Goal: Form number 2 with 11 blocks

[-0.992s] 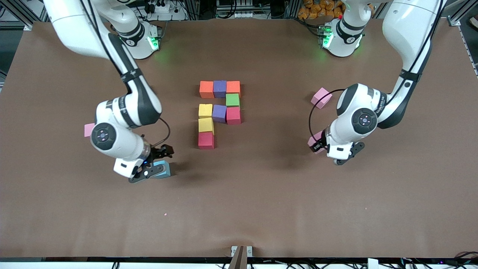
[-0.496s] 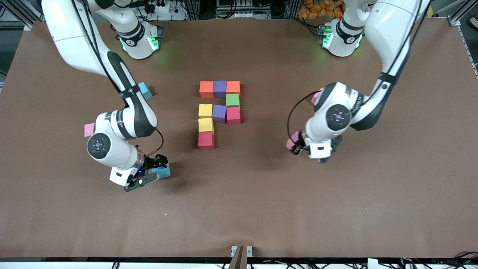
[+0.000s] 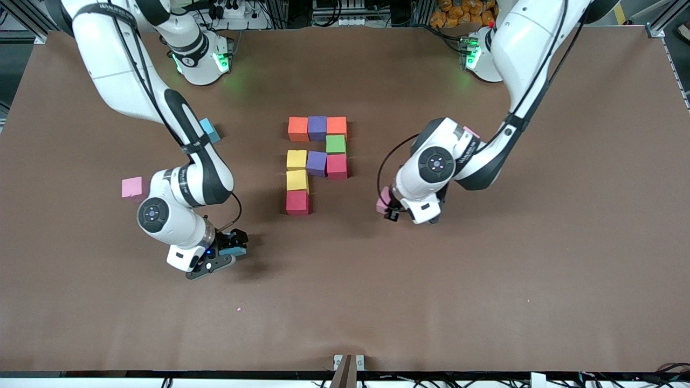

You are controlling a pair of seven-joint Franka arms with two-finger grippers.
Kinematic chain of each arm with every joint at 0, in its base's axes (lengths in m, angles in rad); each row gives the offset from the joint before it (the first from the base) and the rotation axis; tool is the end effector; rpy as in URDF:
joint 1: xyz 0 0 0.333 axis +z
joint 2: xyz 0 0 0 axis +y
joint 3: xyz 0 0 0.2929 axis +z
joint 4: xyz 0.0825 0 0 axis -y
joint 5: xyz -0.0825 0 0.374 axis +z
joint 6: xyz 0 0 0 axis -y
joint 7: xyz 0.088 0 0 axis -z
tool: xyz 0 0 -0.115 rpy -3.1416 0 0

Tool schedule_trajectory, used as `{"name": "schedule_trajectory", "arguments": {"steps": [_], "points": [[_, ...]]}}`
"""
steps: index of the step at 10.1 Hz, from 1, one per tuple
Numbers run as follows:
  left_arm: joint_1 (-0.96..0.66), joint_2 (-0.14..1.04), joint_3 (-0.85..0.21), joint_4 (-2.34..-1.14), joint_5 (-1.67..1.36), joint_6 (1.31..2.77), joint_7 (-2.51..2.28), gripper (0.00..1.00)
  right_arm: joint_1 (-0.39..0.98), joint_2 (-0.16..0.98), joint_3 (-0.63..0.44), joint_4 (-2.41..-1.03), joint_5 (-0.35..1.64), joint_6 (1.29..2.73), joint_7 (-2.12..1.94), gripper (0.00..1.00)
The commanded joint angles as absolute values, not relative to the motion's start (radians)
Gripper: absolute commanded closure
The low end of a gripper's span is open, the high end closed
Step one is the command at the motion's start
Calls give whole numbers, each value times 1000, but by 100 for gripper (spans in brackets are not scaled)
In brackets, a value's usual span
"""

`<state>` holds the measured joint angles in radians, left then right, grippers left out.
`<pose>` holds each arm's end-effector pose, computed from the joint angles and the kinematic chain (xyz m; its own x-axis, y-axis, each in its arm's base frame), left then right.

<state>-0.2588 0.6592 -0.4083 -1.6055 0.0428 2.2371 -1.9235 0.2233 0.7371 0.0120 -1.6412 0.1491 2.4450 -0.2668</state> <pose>0.5499 -0.3898 0.2506 0.2464 0.9475 -0.2036 0.9635 -0.2622 -0.0547 0.6531 0.1567 0.1724 0.9239 0.3727 0.0869 0.3799 -0.9205 -0.0910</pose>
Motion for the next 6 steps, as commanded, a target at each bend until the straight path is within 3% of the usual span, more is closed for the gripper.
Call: {"name": "schedule_trajectory", "arguments": {"steps": [1, 3, 6], "points": [[-314, 704, -400, -1506, -15, 2259, -2008, 79, 212, 721, 21, -1646, 164, 2438, -314, 23], [-372, 719, -391, -1499, -15, 2374, -2170, 79, 198, 694, 18, -1649, 164, 2409, -429, 35], [-422, 794, -377, -1416, -12, 2402, -2371, 78, 198, 536, 18, -1678, 146, 2180, -440, 44]]}}
